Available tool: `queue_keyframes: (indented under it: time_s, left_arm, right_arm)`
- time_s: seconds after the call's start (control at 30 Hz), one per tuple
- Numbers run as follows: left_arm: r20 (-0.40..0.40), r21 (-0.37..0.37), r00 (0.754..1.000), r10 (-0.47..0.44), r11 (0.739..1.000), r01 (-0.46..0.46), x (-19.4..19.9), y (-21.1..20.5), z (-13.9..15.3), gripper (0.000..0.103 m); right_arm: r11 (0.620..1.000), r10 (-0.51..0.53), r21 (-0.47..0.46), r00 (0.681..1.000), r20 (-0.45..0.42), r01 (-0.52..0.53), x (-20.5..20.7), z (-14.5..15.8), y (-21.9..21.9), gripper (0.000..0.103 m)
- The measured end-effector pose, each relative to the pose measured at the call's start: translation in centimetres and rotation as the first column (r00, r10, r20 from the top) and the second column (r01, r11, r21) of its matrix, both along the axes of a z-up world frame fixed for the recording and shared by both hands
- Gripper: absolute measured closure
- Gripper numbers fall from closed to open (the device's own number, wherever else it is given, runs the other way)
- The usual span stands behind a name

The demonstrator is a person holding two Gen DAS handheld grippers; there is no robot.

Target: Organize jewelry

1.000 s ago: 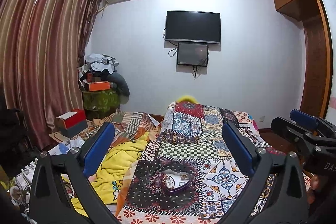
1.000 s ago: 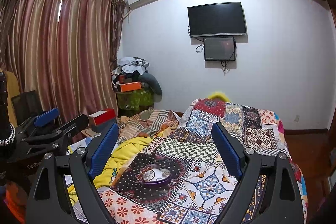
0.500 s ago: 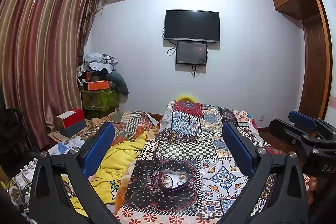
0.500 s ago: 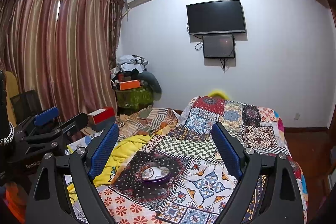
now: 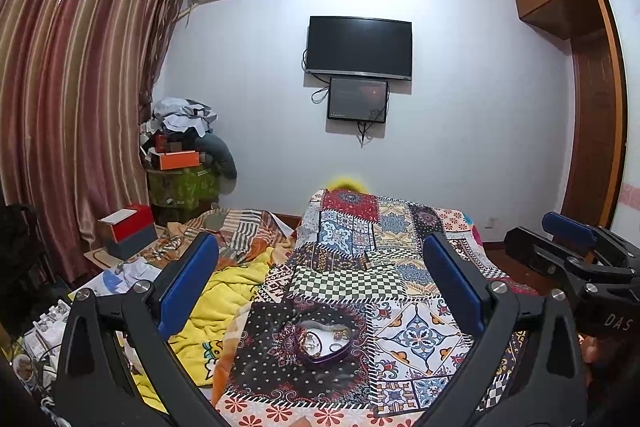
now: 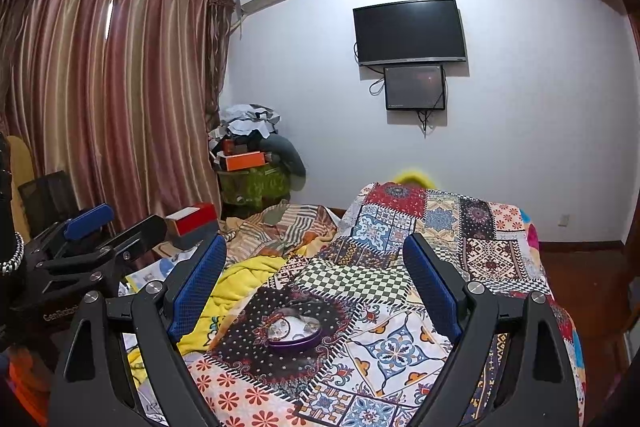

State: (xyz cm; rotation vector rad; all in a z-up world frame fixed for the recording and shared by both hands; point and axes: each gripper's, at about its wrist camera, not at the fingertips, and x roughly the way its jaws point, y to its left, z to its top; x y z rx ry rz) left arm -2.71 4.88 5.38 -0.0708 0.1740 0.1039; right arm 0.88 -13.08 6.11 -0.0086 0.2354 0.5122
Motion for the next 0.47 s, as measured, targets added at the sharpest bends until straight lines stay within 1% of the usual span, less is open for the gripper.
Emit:
queue_keyframes:
  time_s: [0.47]
  left_arm:
    - [-0.008, -0.003, 1.0, -0.003, 1.0, 0.003, 0.24, -0.33, -0.28, 0.001]
  right_arm:
    - [1.0, -0.002, -0.009, 1.0, -0.002, 0.002, 0.2, -0.15, 0.19, 0.015]
